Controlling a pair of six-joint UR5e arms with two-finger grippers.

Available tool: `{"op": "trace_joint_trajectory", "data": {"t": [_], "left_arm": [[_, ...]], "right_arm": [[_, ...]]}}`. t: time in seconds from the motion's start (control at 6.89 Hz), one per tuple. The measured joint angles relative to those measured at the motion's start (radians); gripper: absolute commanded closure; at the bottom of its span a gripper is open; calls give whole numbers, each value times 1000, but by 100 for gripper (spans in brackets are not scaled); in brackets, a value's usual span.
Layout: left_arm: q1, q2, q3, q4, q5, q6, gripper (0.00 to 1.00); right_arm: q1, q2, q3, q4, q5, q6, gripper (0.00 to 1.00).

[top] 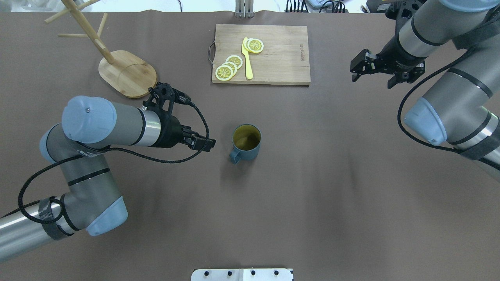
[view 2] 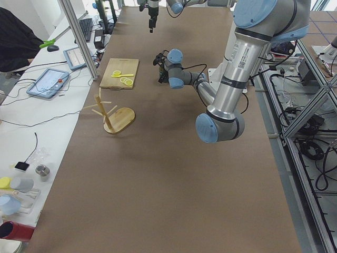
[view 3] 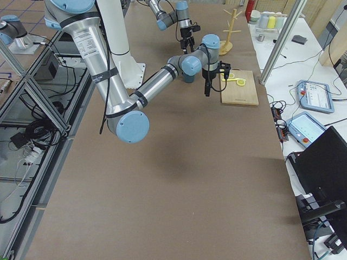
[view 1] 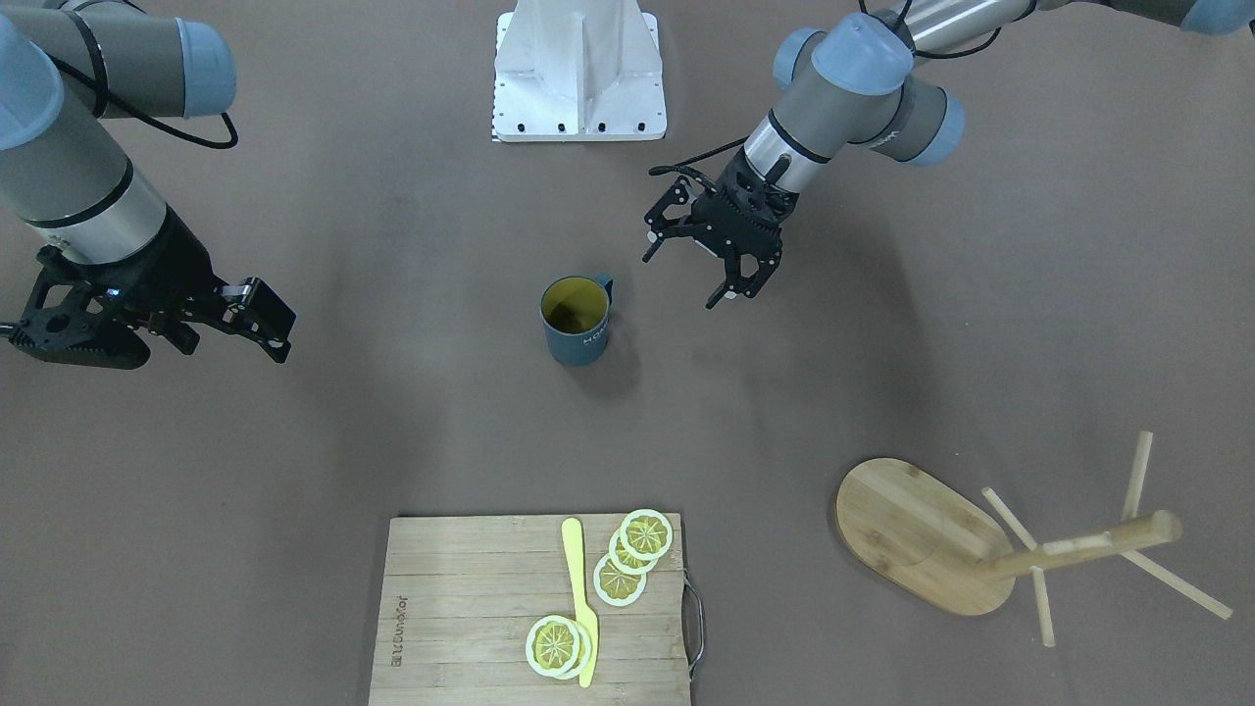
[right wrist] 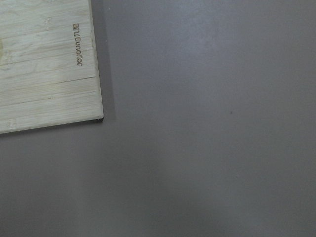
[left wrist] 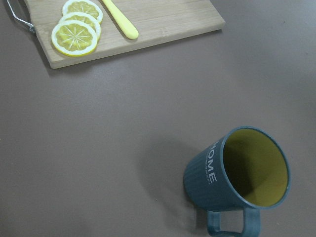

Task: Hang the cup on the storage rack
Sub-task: 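Reach the left gripper toward the mug handle while right arm withdraws, then close the left gripper on the teal mug's handle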

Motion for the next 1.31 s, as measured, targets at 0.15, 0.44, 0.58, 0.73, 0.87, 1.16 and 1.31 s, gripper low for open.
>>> {"op": "trace_joint_trajectory", "data": {"t": [0.15, 0.44, 0.58, 0.73, 0.87, 1.16, 1.31], "left_arm": [[23, -1, 2, -18, 21, 37, 8], [125, 1, 6, -45, 159, 70, 8], [177, -3, 13, -48, 239, 73, 8], [207, -8, 21, -49, 288, 73, 14], [220, -17, 32, -51, 308, 72, 15], [226, -50, 75, -54, 317, 74, 13], [227, -70, 95, -53, 318, 74, 14]], "right_arm": [[6, -8, 0, 0, 4, -8, 0], [9, -13, -2, 0, 7, -13, 0], [10, -13, -5, 0, 7, -13, 0], [10, -14, -7, 0, 7, -12, 0], [8, -12, -7, 0, 7, -11, 0], [7, -8, -7, 1, 7, -9, 0], [7, -7, -7, 1, 7, -9, 0]]}}
